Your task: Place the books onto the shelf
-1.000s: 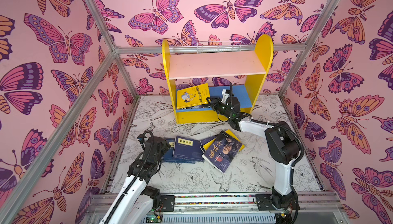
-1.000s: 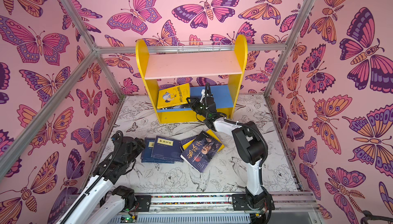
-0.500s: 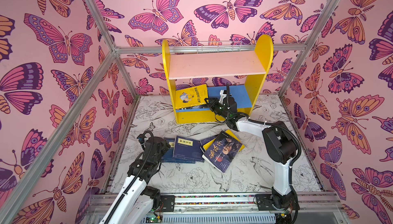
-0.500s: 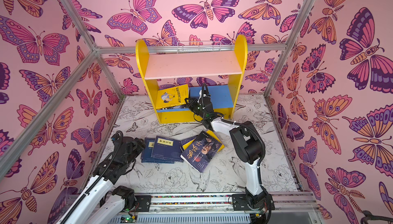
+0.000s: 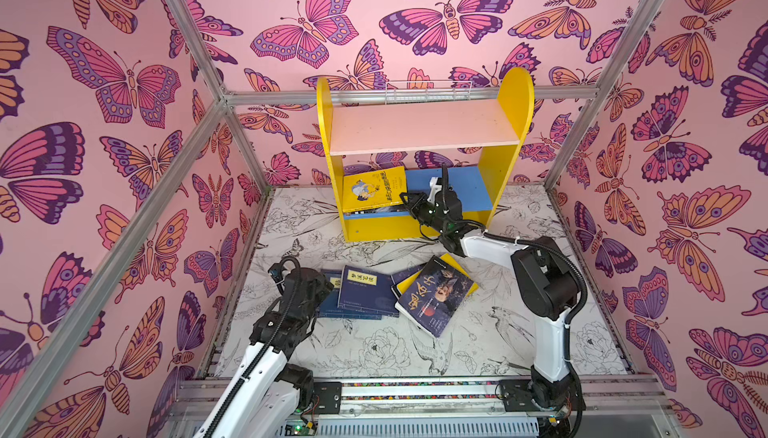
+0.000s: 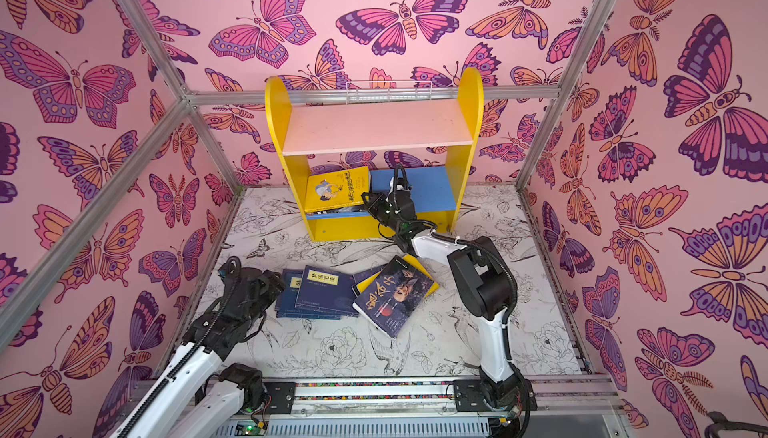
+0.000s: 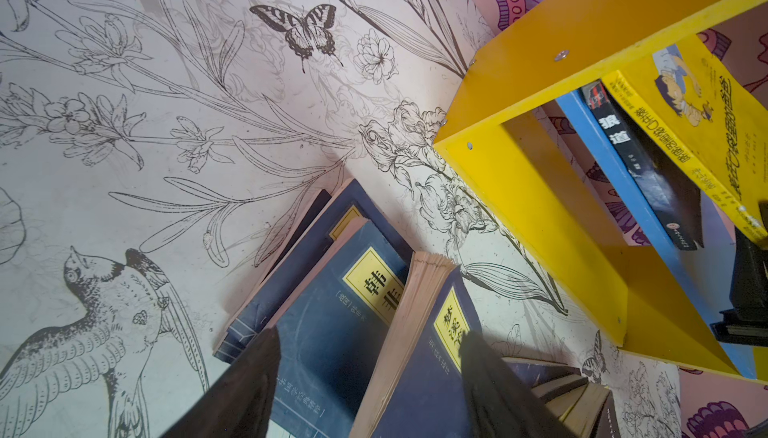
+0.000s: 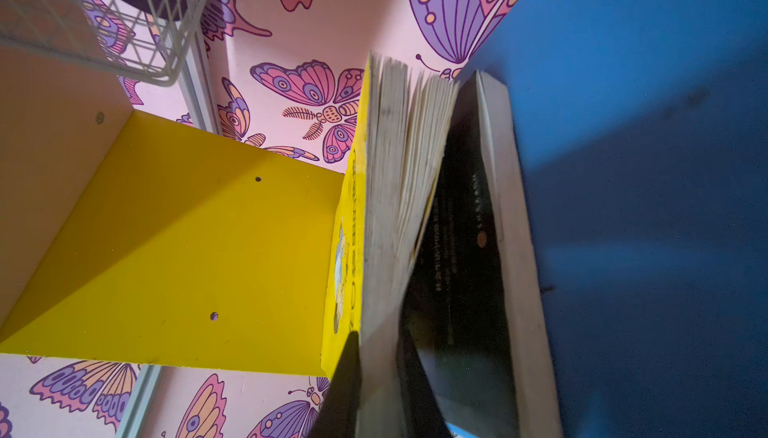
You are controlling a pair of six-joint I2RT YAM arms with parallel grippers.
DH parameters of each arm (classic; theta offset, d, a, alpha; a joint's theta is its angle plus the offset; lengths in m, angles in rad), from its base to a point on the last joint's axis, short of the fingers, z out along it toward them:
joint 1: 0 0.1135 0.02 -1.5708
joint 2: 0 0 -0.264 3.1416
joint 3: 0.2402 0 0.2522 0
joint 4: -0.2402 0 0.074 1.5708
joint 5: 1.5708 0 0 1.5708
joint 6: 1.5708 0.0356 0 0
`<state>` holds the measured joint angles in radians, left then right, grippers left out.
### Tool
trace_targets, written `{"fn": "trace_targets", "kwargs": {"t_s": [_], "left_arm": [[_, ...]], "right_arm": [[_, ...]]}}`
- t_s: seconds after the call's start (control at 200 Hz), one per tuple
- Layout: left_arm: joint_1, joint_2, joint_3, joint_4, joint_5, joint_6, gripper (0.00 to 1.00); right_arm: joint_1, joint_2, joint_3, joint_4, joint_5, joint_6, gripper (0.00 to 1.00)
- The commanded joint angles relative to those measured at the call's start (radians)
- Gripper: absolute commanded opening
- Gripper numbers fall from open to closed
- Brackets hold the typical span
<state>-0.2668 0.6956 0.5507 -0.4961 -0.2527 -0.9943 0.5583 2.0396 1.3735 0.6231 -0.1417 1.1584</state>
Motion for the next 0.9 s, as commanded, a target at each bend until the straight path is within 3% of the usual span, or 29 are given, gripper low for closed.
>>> {"fn": "trace_targets", "kwargs": {"t_s": [0.0,0.26,0.391,0.531,0.896], "left_arm": [[0.005,-0.004,-0.018,-0.018,0.01,-0.01,0.71],[0.006,0.0,-0.017,-0.016,0.013,-0.017,0.71],[0.006,0.001,-0.015,-0.018,0.013,-0.017,0.71],[0.006,-0.002,-0.011,-0.017,0.014,-0.01,0.71],[0.006,0.008,-0.002,-0.017,0.023,-0.003,0.71]], "right_arm": [[0.013,0.005,0.051,-0.063,0.035,-0.046,0.05],[0.031,-0.017,0.157,-0.323,0.058,-0.162,0.43],[0.038,-0.02,0.202,-0.421,0.09,-0.214,0.55],[0.04,-0.02,0.258,-0.505,0.123,-0.274,0.64],[0.04,-0.004,0.384,-0.73,0.213,-0.484,0.68]]}}
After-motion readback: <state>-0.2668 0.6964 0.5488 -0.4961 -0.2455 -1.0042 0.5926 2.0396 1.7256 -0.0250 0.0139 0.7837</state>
